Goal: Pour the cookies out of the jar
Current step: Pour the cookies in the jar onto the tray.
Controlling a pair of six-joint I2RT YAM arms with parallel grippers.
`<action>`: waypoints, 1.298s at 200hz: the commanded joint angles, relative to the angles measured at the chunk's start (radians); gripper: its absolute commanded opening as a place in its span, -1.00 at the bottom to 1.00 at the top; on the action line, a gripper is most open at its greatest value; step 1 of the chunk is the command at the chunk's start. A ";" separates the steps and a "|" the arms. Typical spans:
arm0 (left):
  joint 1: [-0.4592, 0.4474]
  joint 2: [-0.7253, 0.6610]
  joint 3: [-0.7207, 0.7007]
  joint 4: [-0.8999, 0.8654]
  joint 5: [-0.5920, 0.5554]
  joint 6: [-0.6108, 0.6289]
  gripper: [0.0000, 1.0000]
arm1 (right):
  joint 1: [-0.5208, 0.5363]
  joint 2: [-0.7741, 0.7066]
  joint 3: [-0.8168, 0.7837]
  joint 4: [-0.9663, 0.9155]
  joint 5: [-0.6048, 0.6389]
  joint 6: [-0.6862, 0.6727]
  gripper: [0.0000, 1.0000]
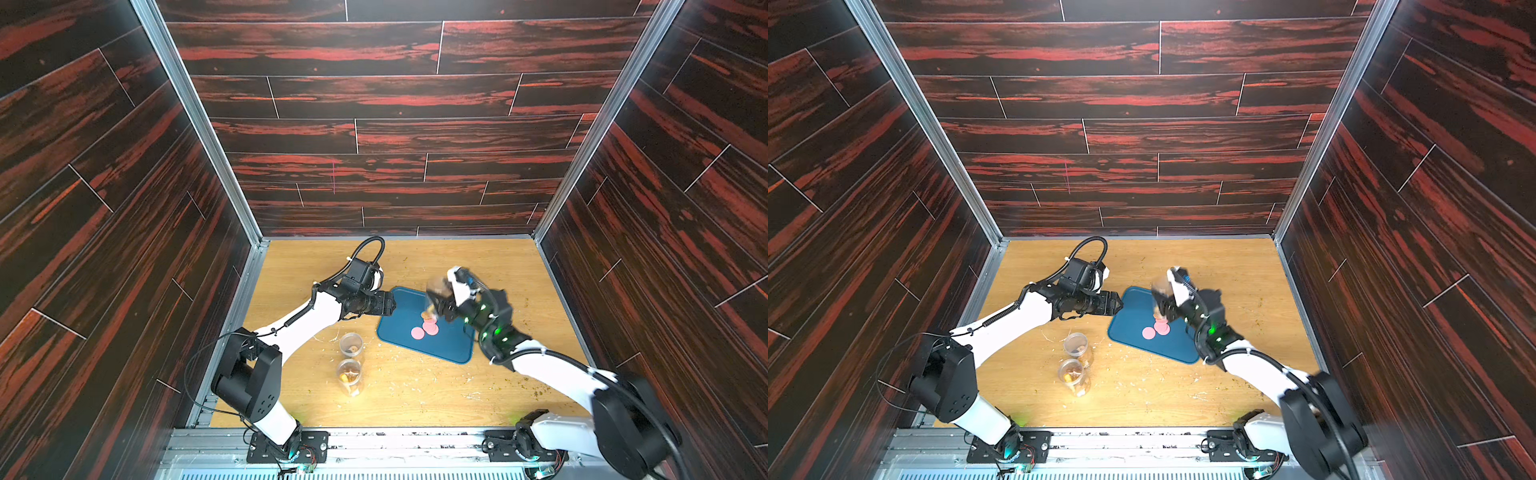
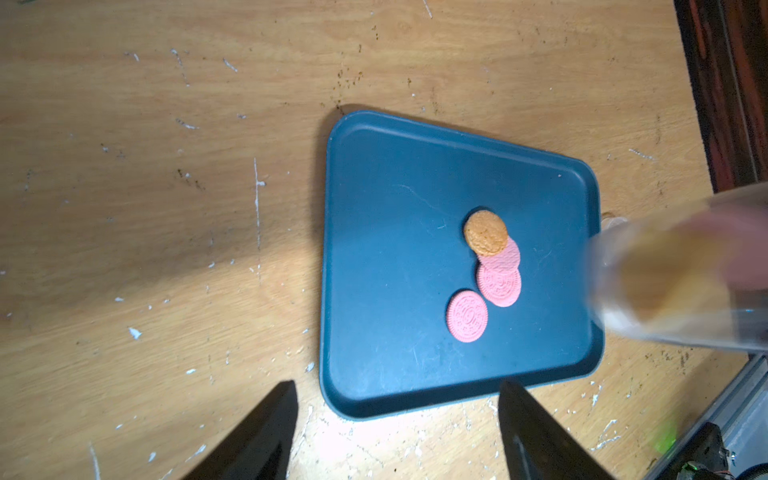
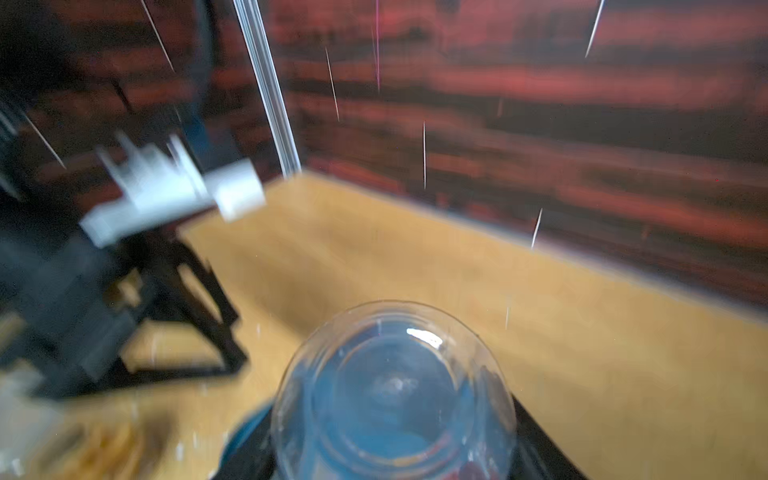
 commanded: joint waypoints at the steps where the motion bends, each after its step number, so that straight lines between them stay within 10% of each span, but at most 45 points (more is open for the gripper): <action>1: 0.006 -0.018 0.022 -0.027 0.004 0.017 0.59 | 0.016 0.018 0.009 0.054 0.004 -0.006 -0.09; 47: 0.006 -0.023 0.012 -0.003 0.007 0.002 0.59 | -0.015 -0.008 0.079 -0.046 -0.017 0.093 -0.06; 89: 0.006 -0.019 0.010 0.031 0.014 -0.018 0.59 | -0.395 0.110 0.122 -0.045 -0.621 0.881 -0.07; 144: -0.005 -0.056 0.028 0.065 0.049 -0.025 0.59 | -0.476 0.165 0.171 -0.035 -0.863 1.326 -0.03; 188: -0.007 -0.125 0.014 0.070 0.013 -0.037 0.59 | -0.471 0.372 0.002 0.865 -0.738 2.240 -0.12; 259: -0.096 -0.095 0.119 0.105 0.004 -0.085 0.59 | -0.466 0.277 -0.077 0.709 -0.679 2.309 -0.08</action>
